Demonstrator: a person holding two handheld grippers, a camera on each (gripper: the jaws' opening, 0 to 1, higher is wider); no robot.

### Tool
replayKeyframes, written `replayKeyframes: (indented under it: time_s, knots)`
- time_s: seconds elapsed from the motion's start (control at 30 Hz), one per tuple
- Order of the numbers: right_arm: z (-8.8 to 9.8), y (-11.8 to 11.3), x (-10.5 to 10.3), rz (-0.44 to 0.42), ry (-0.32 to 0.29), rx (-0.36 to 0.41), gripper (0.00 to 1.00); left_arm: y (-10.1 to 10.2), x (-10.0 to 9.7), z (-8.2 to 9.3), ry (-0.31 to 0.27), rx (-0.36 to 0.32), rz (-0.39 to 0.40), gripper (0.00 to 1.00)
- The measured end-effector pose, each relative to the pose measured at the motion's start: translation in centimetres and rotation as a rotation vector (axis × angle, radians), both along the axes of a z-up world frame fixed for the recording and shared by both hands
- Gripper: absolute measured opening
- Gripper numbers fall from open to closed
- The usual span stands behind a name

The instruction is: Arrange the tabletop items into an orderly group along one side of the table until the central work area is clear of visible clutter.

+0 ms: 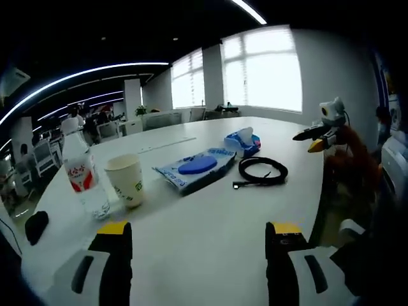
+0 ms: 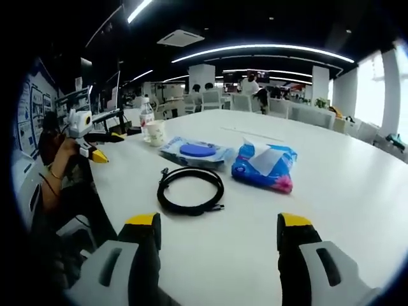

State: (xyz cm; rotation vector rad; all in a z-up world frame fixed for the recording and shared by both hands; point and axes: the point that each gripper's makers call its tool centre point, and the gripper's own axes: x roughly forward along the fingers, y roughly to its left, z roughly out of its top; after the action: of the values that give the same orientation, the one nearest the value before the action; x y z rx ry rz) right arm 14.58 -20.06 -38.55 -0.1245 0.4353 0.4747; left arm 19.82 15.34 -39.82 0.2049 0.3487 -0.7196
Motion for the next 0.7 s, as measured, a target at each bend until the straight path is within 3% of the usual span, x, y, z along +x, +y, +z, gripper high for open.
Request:
replayKeyframes:
  time_s: [0.27,0.7]
  knots:
    - [0.7,0.3,-0.5,-0.028,-0.044,0.011,0.7,1.0,-0.5,0.2,-0.017,-0.032,0.032,0.85]
    - [0.6,0.6,-0.8,-0.034,-0.065,0.004,0.7,1.3,-1.0,0.4,-0.032,-0.039,0.052,0.85]
